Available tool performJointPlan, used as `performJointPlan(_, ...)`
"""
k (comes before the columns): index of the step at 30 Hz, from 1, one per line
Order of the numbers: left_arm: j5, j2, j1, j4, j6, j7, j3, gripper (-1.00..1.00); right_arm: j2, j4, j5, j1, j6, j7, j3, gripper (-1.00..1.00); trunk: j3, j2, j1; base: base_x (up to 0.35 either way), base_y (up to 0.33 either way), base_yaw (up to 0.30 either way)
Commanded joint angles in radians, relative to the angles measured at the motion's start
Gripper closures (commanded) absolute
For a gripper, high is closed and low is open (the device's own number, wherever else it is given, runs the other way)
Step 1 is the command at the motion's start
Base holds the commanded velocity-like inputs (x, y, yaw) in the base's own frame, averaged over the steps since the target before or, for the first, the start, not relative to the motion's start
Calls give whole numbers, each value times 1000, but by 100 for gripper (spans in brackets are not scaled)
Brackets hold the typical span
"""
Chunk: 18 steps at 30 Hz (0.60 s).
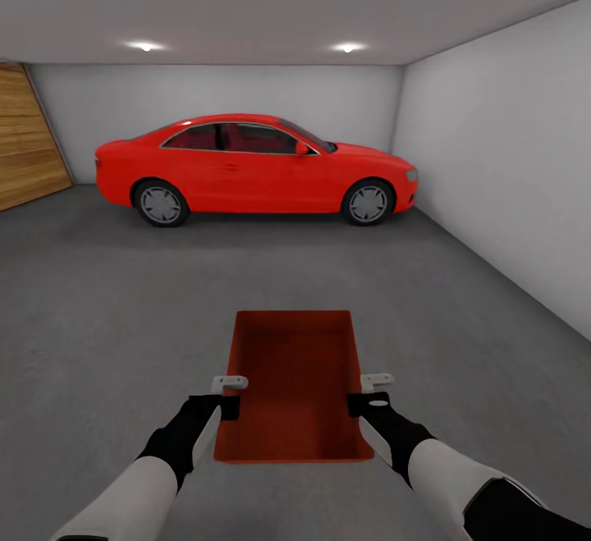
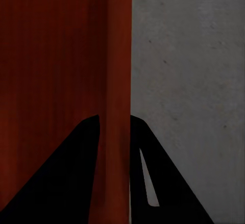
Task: Move the two storage containers from the living room to the garage. In the garage, place one container on the floor and stack the other container on top of it (either order is fine).
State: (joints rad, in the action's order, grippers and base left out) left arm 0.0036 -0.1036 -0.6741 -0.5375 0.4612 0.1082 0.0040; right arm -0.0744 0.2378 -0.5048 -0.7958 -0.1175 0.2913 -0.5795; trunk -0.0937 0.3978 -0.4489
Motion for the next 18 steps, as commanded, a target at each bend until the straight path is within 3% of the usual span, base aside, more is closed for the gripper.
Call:
performJointPlan(1, -39, -4, -1, -4, -68, 10, 7, 100, -5, -3, -11, 0, -7, 9, -6, 100, -2, 2, -1, 321, 0, 0)
performJointPlan(18, -39, -4, -1, -4, -67, 10, 7, 100, -4, -3, -11, 0, -7, 9, -6, 100, -2, 2, -1, 321, 0, 0)
